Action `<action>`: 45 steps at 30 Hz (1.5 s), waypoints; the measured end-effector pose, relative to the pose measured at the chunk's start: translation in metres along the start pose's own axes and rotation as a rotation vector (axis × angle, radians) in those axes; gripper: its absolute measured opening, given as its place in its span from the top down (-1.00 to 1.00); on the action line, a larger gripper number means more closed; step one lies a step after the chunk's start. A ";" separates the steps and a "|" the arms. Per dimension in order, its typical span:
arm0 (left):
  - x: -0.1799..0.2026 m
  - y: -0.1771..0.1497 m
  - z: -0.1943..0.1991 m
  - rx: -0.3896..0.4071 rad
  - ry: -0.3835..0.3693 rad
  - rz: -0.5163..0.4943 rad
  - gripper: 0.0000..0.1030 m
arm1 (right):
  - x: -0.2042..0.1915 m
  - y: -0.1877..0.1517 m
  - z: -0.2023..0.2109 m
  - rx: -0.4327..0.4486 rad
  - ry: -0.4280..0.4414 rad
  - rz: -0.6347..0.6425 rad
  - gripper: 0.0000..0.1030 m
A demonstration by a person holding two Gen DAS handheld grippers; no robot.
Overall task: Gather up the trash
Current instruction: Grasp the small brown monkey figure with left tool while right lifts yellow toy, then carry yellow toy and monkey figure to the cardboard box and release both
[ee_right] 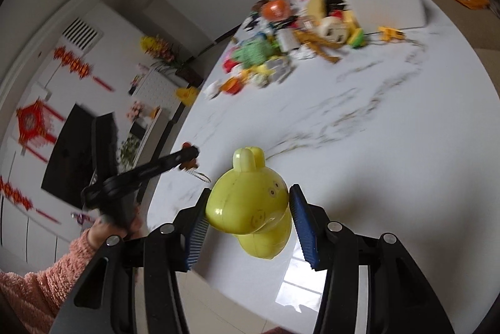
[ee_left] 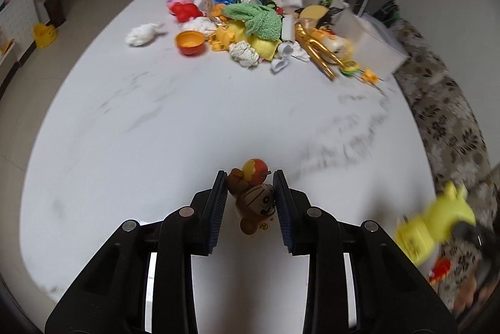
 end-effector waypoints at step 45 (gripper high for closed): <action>-0.177 -0.325 -0.063 -0.513 0.089 0.067 -0.56 | -0.012 -0.318 -0.180 -0.435 -0.409 -0.114 -0.79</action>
Point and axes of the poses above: each gripper's, at about its wrist camera, not at the fingertips, and z roughly against the way its jaws point, x to its right, y to its top, the point moved 6 cm from there along -z, roughly the way its jaws point, and after that the axes turned 14 degrees about -y, right-handed, at the moved point
